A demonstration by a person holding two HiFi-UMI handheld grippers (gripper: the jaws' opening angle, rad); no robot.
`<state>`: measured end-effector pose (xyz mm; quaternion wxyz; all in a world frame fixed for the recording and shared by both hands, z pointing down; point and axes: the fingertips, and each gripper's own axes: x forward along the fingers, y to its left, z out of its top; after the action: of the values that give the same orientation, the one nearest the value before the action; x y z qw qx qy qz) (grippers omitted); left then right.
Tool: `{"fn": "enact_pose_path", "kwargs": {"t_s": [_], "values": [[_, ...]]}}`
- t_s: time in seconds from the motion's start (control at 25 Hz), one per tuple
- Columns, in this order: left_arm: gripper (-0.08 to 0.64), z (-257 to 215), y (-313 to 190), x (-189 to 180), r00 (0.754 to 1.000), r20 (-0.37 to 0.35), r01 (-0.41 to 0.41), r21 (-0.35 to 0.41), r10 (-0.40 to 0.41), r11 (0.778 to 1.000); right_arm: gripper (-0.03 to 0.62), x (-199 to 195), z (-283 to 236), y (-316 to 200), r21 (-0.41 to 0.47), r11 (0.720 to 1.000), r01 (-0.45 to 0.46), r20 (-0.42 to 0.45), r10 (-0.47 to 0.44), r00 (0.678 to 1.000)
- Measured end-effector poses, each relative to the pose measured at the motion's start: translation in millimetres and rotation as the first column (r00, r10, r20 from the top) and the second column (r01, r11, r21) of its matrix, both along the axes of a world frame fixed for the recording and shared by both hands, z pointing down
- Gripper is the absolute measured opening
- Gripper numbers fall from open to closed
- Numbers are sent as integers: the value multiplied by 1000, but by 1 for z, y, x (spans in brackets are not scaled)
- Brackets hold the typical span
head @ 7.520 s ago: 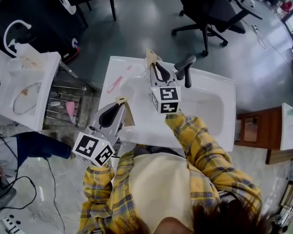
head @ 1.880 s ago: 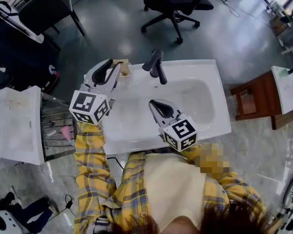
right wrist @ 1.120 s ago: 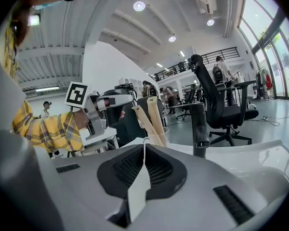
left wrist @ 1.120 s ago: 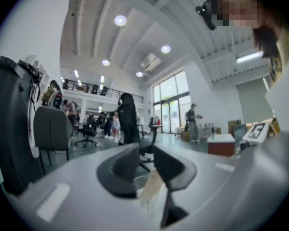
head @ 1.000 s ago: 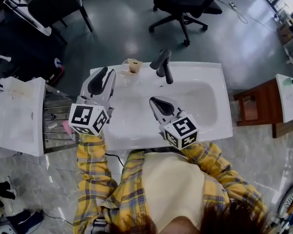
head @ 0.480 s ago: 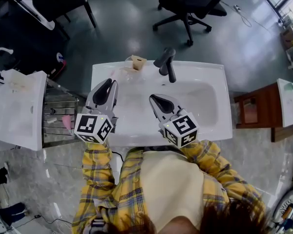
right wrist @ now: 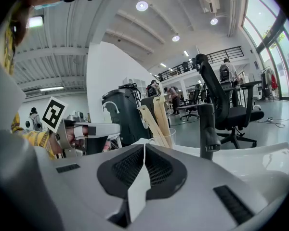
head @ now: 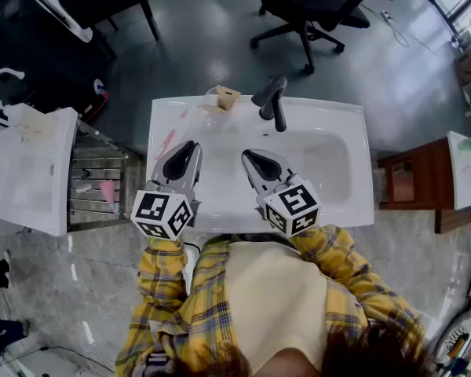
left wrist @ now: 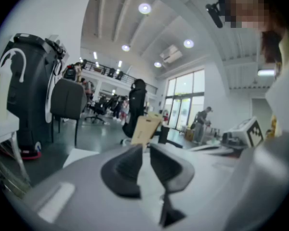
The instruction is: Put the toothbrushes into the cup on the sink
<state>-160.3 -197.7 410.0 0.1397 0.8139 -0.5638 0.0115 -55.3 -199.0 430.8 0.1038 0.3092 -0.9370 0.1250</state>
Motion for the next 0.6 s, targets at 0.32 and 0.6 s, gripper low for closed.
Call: {"fn": "enact_pose_path", "kwargs": {"t_s": [0.32,0.6], "values": [[25,14,14,5,999,-46,22,-60,-24,998,18,-3,1,1,0,1000,8,0,-8,1000],[8,23,23,9,997,-69,38,-74,-44,996,17,-6,0,1,8,1000,16,-1,-16,1000]]}}
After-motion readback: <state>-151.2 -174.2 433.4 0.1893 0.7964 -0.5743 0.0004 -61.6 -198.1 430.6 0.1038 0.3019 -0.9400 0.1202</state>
